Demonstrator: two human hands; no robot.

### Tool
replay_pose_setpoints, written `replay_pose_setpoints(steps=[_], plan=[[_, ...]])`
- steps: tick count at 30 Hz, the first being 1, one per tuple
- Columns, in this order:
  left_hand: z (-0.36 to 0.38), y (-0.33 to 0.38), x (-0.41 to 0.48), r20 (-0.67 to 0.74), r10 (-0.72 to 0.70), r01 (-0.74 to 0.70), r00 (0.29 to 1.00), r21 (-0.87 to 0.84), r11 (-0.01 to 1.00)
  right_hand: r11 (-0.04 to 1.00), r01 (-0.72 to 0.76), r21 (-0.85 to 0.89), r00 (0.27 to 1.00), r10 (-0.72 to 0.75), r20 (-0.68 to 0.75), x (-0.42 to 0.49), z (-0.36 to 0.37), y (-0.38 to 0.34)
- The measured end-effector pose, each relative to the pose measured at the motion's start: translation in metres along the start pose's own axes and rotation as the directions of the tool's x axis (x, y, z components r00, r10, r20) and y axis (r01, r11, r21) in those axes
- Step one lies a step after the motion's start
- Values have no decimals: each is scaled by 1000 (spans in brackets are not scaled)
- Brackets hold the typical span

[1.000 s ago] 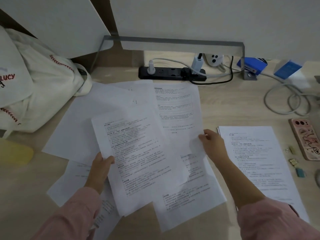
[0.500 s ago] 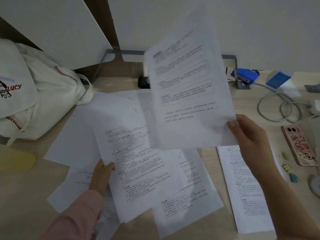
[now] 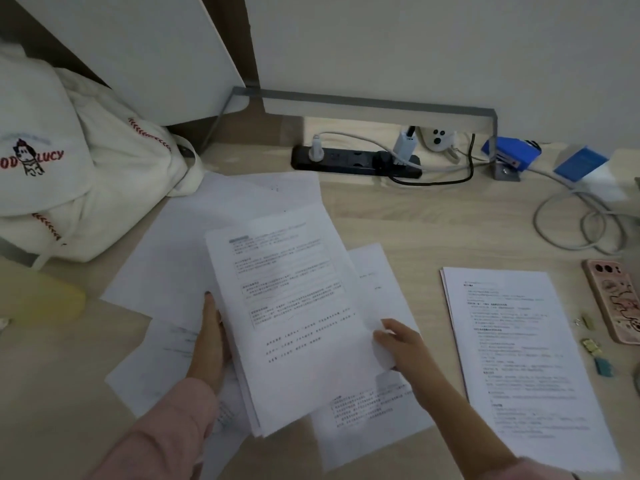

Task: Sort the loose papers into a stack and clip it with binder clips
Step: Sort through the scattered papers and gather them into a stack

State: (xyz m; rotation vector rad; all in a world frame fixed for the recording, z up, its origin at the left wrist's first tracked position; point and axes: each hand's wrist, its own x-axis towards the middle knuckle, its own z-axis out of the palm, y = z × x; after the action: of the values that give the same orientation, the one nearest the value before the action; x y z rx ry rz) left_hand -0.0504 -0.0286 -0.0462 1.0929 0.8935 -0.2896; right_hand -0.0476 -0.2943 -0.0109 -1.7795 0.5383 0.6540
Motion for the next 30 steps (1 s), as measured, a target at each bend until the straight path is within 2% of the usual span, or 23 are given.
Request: replay_pose_setpoints(steps=[4,10,12,15,19,22,27,30], plan=[[1,-5,0,-64,114,-93,991,260,961,992,-9,-130,999,3,-47,6,13,11],[15,3,-19,-39,262,-237,964,318,918,983,39,-179,996,-52,-69,4,8,7],[21,10,-32,-1,340,-322,940,322,890,985,84,-148,990,-100,-104,4,2,0],[29,26,-52,72,446,-443,892,326,835,983,157,-97,983,-165,-80,9,-5,-18],[39,47,-78,156,552,-571,819,305,762,965,226,130,970,-235,57,9,-9,-59],[43,60,-90,176,611,-633,772,311,709,912,327,247,922,-366,129,0,-10,-83],[52,82,-106,133,709,-716,693,238,656,780,554,291,824,-563,-59,-33,-17,-112],[54,85,-109,114,723,-728,682,208,654,749,595,292,799,-591,-113,-42,-22,-112]])
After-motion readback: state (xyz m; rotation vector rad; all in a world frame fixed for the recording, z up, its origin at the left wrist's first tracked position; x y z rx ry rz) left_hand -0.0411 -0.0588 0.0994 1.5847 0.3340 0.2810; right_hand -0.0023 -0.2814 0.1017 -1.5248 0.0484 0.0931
